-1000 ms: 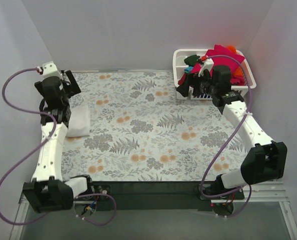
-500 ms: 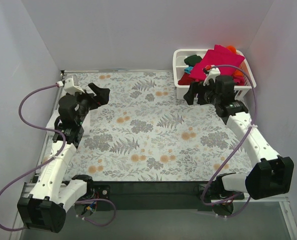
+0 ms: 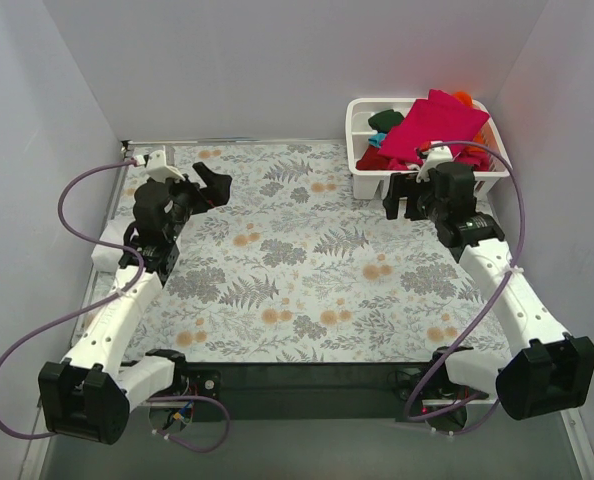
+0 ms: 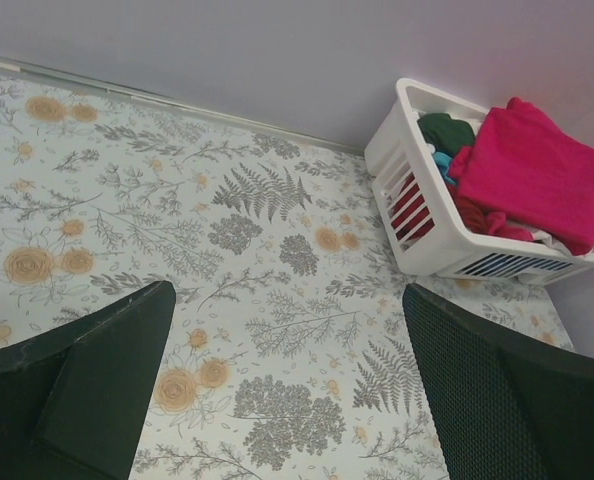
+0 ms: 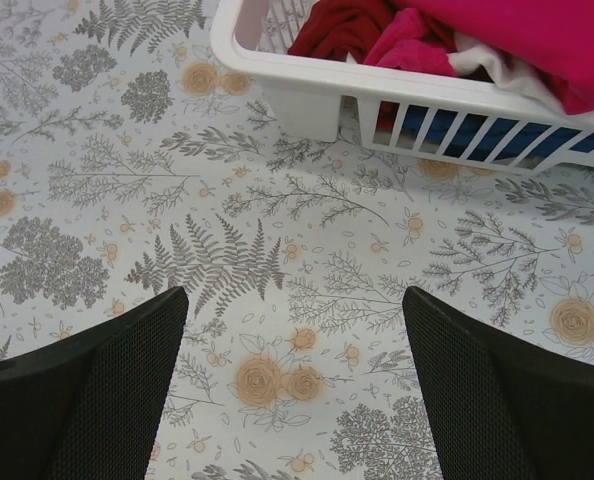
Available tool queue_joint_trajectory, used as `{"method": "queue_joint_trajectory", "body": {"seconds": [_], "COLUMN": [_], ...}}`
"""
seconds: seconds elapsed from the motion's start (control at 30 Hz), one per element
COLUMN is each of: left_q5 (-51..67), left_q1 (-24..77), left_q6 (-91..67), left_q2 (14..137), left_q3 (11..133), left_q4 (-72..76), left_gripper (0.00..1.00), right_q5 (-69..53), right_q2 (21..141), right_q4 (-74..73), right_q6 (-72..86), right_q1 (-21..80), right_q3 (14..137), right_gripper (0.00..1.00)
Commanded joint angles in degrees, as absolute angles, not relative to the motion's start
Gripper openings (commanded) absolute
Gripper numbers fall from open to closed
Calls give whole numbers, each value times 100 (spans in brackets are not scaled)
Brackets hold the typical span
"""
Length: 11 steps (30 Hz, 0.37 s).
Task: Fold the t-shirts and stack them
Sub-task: Neatly place the folded tshirt to the corner
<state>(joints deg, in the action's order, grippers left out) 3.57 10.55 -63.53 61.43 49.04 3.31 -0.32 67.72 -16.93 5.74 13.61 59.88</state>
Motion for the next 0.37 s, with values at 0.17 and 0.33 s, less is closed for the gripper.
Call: {"method": "queue_joint_trajectory", "body": {"seconds": [0.17,0.33], "left_q5": [-122,-9], "left_q1": [1116,1134], "left_q6": [-6275,-6196], "left_q2": [5502,5660], "left_q3": [4878,5036], "left_q4": [607,431], "left_gripper": [90,90], "right_q5": [237,237], "right_q2": [6355,6276], "right_q4": [-1644,-1652], "right_q6": [404,422], "right_q1": [1362,1354], "right_q3": [5906,5889], "right_gripper": [80,81]}}
